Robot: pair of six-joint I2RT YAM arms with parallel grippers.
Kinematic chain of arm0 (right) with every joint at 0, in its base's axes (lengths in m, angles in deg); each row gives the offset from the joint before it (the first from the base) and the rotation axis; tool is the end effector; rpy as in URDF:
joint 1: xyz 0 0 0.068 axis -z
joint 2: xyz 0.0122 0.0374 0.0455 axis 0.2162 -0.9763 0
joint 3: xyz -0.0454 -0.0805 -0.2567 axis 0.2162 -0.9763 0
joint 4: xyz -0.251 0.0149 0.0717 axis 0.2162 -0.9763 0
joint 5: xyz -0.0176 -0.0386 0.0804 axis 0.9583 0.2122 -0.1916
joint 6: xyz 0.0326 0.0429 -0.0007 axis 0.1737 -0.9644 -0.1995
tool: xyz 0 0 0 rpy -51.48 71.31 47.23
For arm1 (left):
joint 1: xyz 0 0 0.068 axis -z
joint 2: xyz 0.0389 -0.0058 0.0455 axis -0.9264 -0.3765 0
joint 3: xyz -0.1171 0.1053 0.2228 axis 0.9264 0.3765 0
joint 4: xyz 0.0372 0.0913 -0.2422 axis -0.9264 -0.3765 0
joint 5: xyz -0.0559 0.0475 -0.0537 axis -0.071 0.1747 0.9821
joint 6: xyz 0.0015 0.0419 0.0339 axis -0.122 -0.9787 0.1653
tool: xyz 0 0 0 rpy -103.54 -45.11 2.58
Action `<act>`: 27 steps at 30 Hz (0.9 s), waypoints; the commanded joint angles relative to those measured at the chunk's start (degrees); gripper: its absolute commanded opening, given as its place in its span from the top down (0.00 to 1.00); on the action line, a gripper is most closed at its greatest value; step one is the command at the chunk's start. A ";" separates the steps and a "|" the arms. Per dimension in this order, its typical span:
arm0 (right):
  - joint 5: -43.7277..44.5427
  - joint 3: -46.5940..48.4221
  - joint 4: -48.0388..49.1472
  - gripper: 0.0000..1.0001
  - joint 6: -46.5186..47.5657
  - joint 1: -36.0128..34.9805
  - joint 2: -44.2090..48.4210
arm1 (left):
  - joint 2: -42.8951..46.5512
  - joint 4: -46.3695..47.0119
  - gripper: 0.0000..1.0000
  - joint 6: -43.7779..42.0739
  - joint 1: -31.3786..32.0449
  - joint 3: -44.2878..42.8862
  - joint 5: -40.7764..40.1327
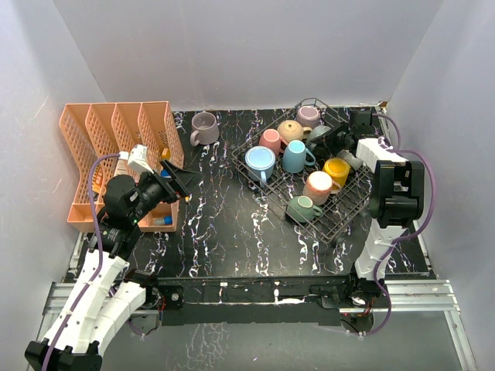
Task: Load the cups into the dish rack
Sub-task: Adjust the cup in the dish rack.
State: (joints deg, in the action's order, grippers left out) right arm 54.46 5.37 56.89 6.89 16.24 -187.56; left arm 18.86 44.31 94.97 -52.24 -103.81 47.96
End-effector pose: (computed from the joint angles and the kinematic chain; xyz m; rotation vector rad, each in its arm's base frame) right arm 0.4275 -0.0136 0.2019 1.0766 2.2514 0.9151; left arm 0.1543 -0.0554 0.3458 -0.1719 1.7108 -1.0795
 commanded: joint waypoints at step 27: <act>3.52 -0.34 31.65 0.92 14.32 1.92 5.65 | 0.75 -0.25 0.04 -1.05 -0.15 -1.70 0.41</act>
State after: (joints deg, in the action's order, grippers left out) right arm 57.06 4.23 73.83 19.37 17.85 -186.53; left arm 19.65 43.46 94.31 -52.24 -103.81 47.64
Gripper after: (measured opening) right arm 0.185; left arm 0.960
